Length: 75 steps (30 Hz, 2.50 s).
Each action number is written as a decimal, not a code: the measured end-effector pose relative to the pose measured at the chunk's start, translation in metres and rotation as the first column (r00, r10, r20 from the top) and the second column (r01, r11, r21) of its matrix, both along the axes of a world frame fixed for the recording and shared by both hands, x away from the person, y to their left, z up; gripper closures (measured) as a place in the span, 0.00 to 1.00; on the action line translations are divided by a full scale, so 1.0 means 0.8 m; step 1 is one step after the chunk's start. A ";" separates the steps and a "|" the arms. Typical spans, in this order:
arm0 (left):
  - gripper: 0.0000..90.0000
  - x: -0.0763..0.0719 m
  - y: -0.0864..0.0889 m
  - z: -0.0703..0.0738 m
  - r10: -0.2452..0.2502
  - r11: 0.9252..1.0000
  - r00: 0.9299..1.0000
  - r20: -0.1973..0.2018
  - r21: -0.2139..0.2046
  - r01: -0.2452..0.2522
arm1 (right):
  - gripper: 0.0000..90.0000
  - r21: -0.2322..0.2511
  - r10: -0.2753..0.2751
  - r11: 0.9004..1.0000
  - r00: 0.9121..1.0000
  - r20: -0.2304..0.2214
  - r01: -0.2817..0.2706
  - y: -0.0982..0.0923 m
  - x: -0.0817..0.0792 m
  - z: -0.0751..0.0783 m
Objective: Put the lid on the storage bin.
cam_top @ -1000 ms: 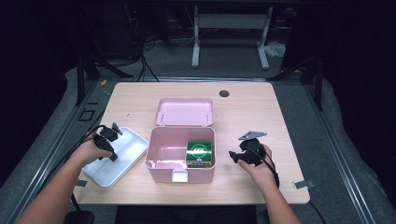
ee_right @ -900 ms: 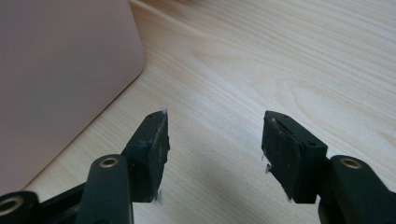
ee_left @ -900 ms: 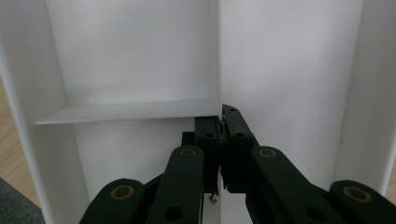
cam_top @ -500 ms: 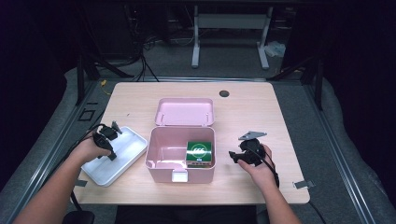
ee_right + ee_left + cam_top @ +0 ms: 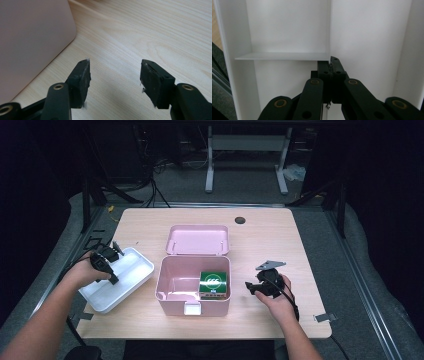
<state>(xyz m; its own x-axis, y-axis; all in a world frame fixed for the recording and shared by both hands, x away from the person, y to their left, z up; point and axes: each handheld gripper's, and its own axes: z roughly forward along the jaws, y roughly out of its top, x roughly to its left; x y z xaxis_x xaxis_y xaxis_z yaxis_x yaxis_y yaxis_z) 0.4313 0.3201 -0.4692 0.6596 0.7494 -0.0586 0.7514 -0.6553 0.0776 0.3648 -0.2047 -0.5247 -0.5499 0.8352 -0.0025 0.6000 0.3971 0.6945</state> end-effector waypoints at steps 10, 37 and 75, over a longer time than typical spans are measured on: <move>0.99 -0.006 -0.005 0.037 -0.073 0.997 0.997 0.000 0.003 0.073 | 0.45 -0.002 -0.009 1.000 1.000 0.002 0.009 -0.001 0.000 0.000; 0.99 -0.015 -0.111 0.129 -0.353 0.935 0.933 0.075 0.004 0.354 | 0.45 -0.001 -0.022 1.000 1.000 0.016 0.022 -0.003 0.000 0.001; 0.99 -0.024 -0.307 0.100 -0.694 0.718 0.716 0.074 0.008 0.696 | 0.46 0.012 -0.006 1.000 1.000 0.016 0.005 -0.008 0.000 0.000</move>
